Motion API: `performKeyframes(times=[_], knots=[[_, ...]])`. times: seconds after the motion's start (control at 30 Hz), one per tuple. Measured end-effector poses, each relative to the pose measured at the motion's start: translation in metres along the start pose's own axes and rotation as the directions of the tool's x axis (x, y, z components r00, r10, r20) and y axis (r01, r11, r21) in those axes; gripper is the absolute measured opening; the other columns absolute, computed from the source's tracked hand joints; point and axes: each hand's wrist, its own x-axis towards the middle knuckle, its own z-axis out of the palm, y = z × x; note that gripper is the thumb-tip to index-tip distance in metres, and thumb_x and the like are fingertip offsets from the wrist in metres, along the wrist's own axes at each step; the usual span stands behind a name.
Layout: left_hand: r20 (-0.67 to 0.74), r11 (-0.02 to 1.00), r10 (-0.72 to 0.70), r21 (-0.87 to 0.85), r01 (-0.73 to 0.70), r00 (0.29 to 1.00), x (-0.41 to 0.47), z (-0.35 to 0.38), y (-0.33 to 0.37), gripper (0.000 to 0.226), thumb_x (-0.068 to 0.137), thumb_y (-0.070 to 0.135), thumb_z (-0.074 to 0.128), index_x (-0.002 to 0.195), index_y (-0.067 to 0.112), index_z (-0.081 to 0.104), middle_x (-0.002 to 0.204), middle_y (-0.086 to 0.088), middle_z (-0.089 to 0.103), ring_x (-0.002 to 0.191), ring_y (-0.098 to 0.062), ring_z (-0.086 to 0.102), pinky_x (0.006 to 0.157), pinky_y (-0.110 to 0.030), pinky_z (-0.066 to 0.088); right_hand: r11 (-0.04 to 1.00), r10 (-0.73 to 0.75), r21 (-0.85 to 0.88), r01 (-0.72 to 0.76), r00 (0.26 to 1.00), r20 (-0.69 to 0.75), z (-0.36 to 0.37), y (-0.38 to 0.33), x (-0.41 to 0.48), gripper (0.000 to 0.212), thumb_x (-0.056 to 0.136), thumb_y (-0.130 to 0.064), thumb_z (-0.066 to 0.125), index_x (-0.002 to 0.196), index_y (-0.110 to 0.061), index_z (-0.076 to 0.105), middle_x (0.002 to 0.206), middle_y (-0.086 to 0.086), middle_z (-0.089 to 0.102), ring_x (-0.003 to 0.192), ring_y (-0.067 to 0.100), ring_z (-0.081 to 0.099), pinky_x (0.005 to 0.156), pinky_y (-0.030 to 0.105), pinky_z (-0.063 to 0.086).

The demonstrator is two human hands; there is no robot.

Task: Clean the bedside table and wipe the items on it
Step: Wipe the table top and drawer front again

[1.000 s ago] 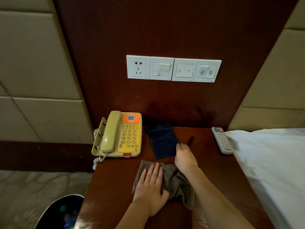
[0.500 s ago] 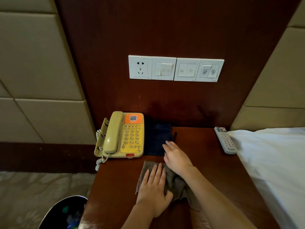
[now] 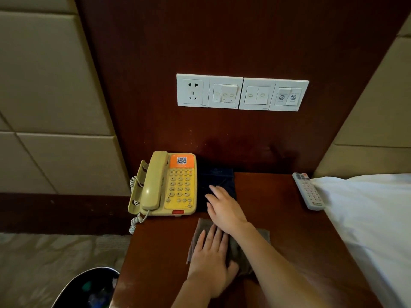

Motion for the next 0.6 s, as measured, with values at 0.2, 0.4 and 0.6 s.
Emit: performKeyframes(times=[0.2, 0.4, 0.6], knots=[[-0.028, 0.999, 0.030, -0.021, -0.031, 0.999, -0.001, 0.005, 0.011, 0.094, 0.065, 0.056, -0.010, 0.150, 0.016, -0.015, 0.157, -0.001, -0.023, 0.137, -0.012, -0.028, 0.109, -0.033, -0.020, 0.995, -0.006, -0.102, -0.005, 0.994, -0.105, -0.002, 0.029, -0.051, 0.029, 0.089, -0.018, 0.062, 0.117, -0.011, 0.065, 0.126, 0.009, 0.060, 0.117, 0.026, 0.058, 0.091, 0.037, 0.052], [0.000, 0.991, 0.130, -0.030, -0.130, 0.992, 0.003, 0.015, 0.066, 0.099, 0.070, 0.073, -0.020, 0.151, 0.017, -0.012, 0.153, 0.001, -0.027, 0.142, -0.015, -0.024, 0.108, -0.030, -0.025, 0.971, 0.012, -0.235, -0.041, 0.992, -0.122, -0.041, 0.065, -0.091, 0.026, 0.083, -0.021, 0.069, 0.109, -0.016, 0.069, 0.117, 0.005, 0.064, 0.107, 0.023, 0.063, 0.088, 0.037, 0.052], [0.064, 0.994, 0.107, -0.003, -0.107, 0.992, 0.014, 0.012, 0.096, 0.110, 0.062, 0.083, -0.012, 0.151, 0.018, -0.013, 0.157, -0.001, -0.023, 0.145, -0.020, -0.020, 0.113, -0.038, -0.016, 0.776, 0.544, -0.310, -0.549, 0.832, -0.110, -0.098, 0.127, -0.125, 0.039, 0.095, -0.033, 0.046, 0.132, -0.019, 0.048, 0.136, 0.010, 0.044, 0.125, 0.028, 0.043, 0.099, 0.040, 0.039]])
